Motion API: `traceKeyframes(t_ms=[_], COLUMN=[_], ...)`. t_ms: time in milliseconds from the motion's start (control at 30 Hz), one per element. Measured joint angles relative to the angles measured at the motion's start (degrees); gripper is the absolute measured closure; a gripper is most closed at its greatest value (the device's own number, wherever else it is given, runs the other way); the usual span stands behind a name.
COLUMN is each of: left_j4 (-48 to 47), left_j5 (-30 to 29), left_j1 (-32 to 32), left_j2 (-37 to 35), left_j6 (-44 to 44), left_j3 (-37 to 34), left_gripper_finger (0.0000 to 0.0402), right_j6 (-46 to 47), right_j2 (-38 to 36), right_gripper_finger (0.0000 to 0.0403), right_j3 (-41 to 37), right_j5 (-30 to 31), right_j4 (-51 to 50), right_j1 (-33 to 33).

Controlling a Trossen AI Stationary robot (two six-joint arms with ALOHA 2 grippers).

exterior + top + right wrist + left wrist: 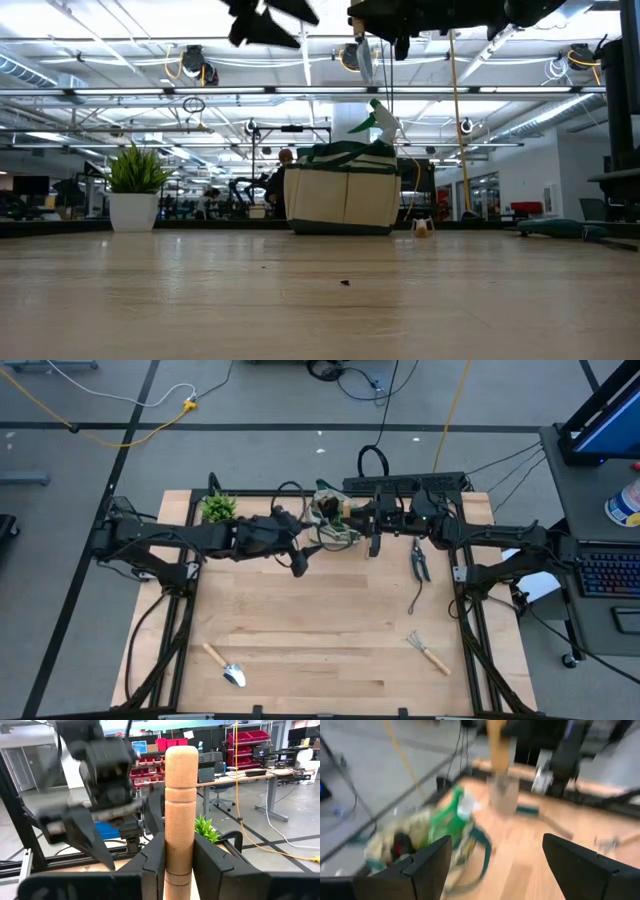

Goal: Pick & Place Garden tools in Gardening bag
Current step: Put the top brown trowel into the gardening bag

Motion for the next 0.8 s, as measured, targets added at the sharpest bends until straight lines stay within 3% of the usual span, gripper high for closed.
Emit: traceKeyframes(t_ms=[300,467,800], left_j4=[-7.41,-6.91,-6.37], left_j5=[2.13,5.48,10.58], left_j1=[0.04,1.21,5.26], left_j2=[-0.61,-0.72,-0.72], left_j6=[-5.35,-5.63,-5.08], left_j3=[-0.15,-0.14,-0.27], left_gripper_finger=[0.0093,0.009,0.0105], right_j6=[-0.86,-3.54,-6.69], right_j2=[0.03,0.09,7.31], right_gripper_finger=[0.0342,0.0342,0.0342], right_j3=[0.0,-0.02,-0.02], right_j5=[1.61,6.47,7.44], right_j4=[1.99,3.98,17.46], right_j1=[-0.01,-0.03,-2.12])
